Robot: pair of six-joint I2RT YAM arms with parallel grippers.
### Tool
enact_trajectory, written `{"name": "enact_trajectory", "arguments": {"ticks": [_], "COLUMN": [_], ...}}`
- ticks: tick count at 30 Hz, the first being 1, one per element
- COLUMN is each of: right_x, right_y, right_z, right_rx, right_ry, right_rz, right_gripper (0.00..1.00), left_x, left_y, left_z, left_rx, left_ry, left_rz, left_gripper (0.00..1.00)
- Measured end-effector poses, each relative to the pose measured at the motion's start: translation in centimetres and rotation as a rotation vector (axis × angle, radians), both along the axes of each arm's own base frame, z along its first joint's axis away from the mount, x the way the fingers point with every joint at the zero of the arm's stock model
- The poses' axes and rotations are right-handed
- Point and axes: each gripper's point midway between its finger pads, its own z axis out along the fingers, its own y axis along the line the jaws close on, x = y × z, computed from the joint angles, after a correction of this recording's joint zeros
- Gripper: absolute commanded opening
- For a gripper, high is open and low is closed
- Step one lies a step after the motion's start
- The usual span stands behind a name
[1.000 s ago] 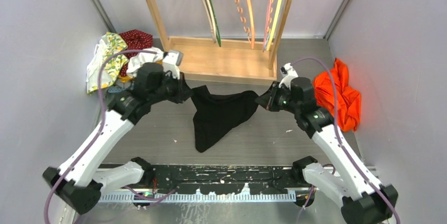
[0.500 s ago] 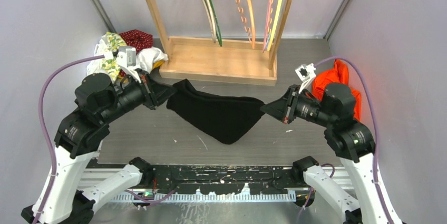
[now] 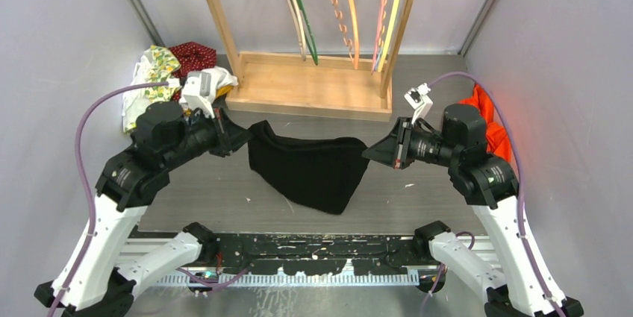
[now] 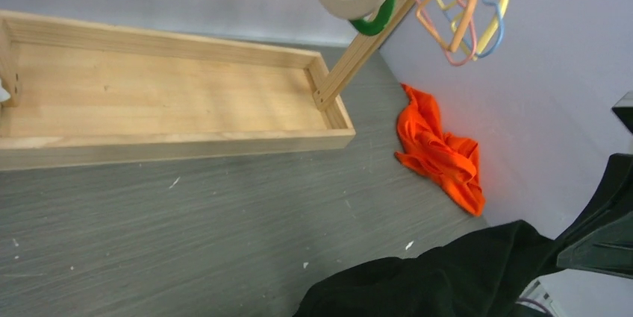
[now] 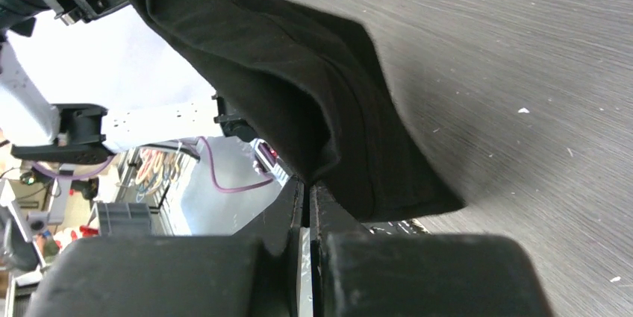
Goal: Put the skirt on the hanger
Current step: Flatten out the skirt at the center of the board.
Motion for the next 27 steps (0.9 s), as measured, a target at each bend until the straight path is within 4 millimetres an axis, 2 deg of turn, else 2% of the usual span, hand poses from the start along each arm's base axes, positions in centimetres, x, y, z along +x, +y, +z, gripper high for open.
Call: {"name": "enact_trajectory", "arguments": {"ticks": [12,16,19,22,24,25,27], "right_x": [-4.2,-4.5,-3.7,-1.0,1.8,3.5,6.8], "right_y": [0.7,0.9,1.1,1.5,1.9,2.1,2.2], "right_z": [3.2,4.2,3.9,2.0,-0.9,-3.1,-8.2], "right_rx": [0.117,0.152,0.148,0.104,0.052,0.02,-0.042], "right_ry": [-0.067,-0.08,-0.062,0.005,0.08,0.135,0.252], "right_rz": [0.152,0.173,0.158,0.105,0.056,0.024,-0.039], "right_gripper": [0.01,0.01,0.01,0.02,0.03,0.09,0.35], "left_x": [-5.6,-5.8,-4.8,-2.2,0.7,2.3,5.7], "left_y": [2.1,2.0,1.6,0.9,0.1,-0.3,-1.0], "left_z": [4.3,4.3,3.4,0.8,-2.3,-4.1,-8.3], "left_rx": [-0.158,-0.171,-0.154,-0.108,-0.049,-0.016,0.051], "left_ry": [-0.102,-0.096,-0.074,-0.024,0.041,0.08,0.167], "left_rz": [-0.023,-0.027,-0.015,0.026,0.072,0.094,0.141], "left_gripper": [0.02,0.03,0.04,0.05,0.05,0.04,0.1]}}
